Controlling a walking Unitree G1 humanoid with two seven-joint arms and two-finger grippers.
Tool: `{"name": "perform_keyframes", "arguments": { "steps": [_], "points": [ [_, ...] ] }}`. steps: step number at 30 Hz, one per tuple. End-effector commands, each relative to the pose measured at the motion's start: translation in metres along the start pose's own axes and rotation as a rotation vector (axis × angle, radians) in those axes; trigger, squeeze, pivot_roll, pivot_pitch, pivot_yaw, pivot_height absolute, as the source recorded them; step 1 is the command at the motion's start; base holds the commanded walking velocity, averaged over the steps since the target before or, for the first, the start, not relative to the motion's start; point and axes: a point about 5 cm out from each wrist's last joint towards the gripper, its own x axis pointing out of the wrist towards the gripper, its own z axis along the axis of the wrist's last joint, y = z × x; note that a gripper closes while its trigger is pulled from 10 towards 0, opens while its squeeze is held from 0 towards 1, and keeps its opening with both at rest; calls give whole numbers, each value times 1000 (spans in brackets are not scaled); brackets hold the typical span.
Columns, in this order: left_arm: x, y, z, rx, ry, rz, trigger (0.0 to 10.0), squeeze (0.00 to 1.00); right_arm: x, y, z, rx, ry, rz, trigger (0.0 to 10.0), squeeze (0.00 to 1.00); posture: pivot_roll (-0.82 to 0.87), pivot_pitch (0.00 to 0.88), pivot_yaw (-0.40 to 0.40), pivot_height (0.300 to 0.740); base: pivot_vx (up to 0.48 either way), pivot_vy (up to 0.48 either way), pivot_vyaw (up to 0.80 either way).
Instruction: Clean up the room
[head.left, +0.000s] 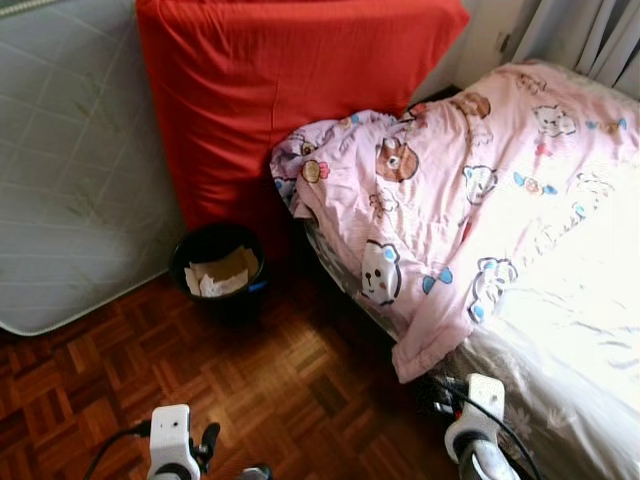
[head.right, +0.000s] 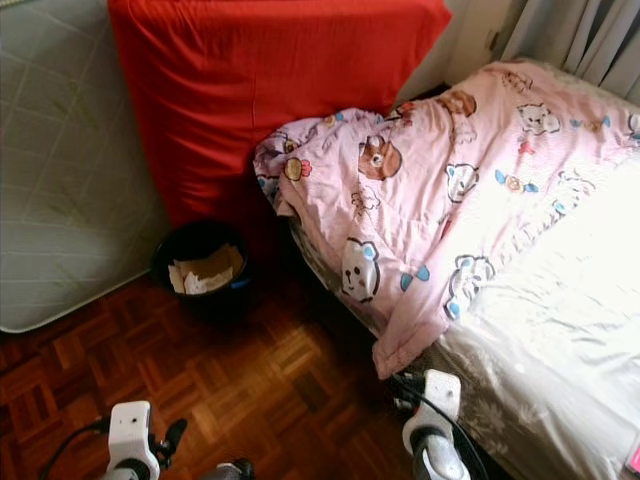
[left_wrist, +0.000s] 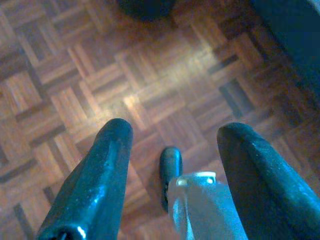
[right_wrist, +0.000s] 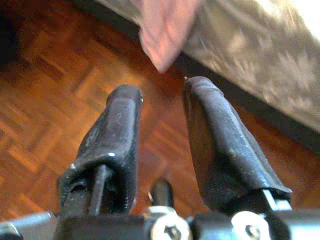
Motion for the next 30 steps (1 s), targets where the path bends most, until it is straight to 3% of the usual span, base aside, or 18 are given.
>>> {"name": "perform_keyframes", "arguments": {
  "steps": [1, 5, 9, 16, 30],
  "points": [
    [-5, 1, -14, 24, 70, -4, 10000, 0, -4, -7, -10, 0, 41, -24, 10000, 0, 120, 161, -53, 740, 0, 0, 0],
    [-8, 5, -23, 32, 134, 9, 10000, 0, -12, -19, -30, -18, 138, -84, 10000, 0, 113, 157, -53, 740, 0, 0, 0],
    [-8, 2, -25, 38, 152, 4, 10000, 0, -16, -25, -37, 1, 159, -105, 10000, 0, 119, 155, -51, 740, 0, 0, 0],
    [-7, -7, -28, 41, 171, -3, 10000, 0, -18, -23, -42, 3, 172, -90, 10000, 0, 106, 156, -47, 740, 0, 0, 0],
    [-8, -2, -28, 43, 169, -10, 10000, 0, -19, -21, -44, -8, 180, -85, 10000, 0, 100, 149, -42, 740, 0, 0, 0]
  ]
}}
